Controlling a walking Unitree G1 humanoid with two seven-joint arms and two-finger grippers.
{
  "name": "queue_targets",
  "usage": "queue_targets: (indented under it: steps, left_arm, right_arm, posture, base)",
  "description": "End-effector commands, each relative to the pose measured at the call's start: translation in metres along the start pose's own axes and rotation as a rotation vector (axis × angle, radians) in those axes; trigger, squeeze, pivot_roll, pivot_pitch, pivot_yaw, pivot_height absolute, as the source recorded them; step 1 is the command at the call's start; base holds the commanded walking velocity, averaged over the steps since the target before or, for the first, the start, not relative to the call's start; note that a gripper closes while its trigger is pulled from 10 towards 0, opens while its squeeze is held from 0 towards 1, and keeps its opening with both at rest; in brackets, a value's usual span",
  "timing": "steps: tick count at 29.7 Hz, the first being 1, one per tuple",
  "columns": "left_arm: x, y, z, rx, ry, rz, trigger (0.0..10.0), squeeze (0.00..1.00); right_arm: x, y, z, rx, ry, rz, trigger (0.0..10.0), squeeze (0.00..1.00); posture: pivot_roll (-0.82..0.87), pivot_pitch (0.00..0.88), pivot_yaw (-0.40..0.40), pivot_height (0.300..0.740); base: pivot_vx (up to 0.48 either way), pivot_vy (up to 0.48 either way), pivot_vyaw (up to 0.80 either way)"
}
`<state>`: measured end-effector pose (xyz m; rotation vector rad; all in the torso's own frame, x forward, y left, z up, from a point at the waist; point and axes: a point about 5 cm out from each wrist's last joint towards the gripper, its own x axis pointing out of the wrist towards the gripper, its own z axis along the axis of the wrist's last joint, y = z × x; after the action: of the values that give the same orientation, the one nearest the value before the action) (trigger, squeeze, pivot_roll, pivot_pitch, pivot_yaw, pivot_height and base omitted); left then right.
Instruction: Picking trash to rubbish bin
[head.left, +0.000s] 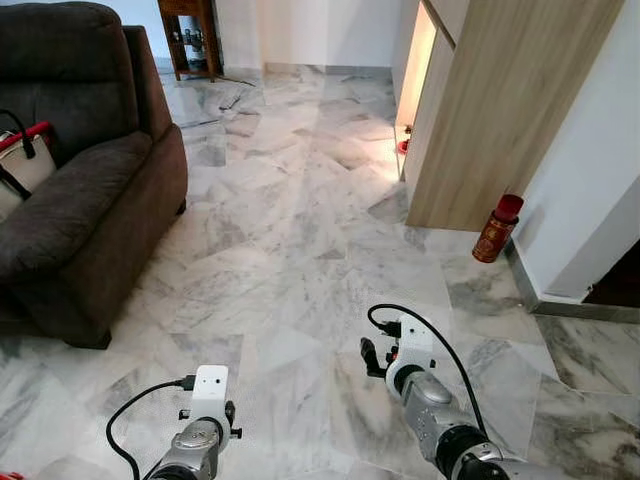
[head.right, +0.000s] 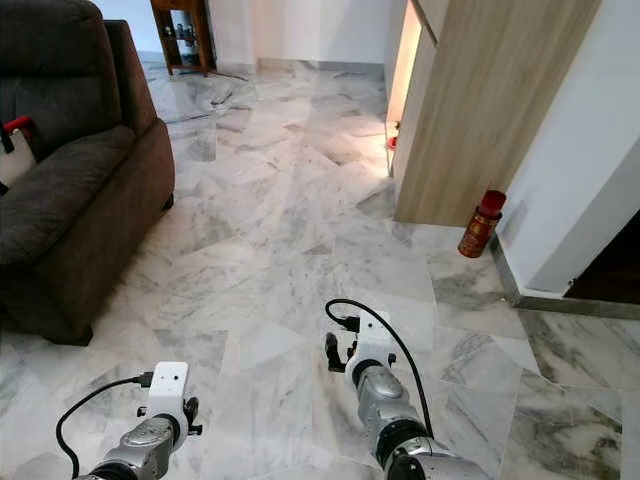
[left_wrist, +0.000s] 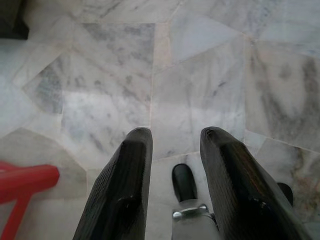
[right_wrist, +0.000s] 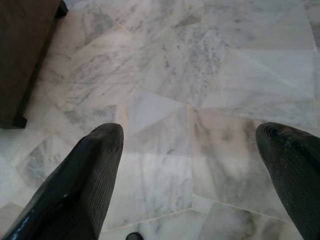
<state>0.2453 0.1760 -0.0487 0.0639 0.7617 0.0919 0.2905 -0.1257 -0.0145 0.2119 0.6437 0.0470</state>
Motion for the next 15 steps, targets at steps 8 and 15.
queue_targets:
  steps: [8, 15]
  left_arm:
    - [-0.0018, 0.0085, -0.0097, -0.091, 0.028, 0.05, 10.0, 0.0]
    - [-0.0013, 0.0084, -0.008, -0.061, 0.028, 0.04, 10.0, 0.0]
  right_arm:
    - [0.0014, 0.0074, 0.0022, -0.075, 0.015, 0.04, 10.0, 0.0]
    - [0.0017, 0.01, 0.0027, -0.074, 0.012, 0.044, 10.0, 0.0]
  posture:
    - [-0.02, 0.0, -0.046, 0.74]
    - [-0.05, 0.0, -0.024, 0.74]
  base:
    - [0.0, 0.0, 0.0]
    - [0.0, 0.0, 0.8]
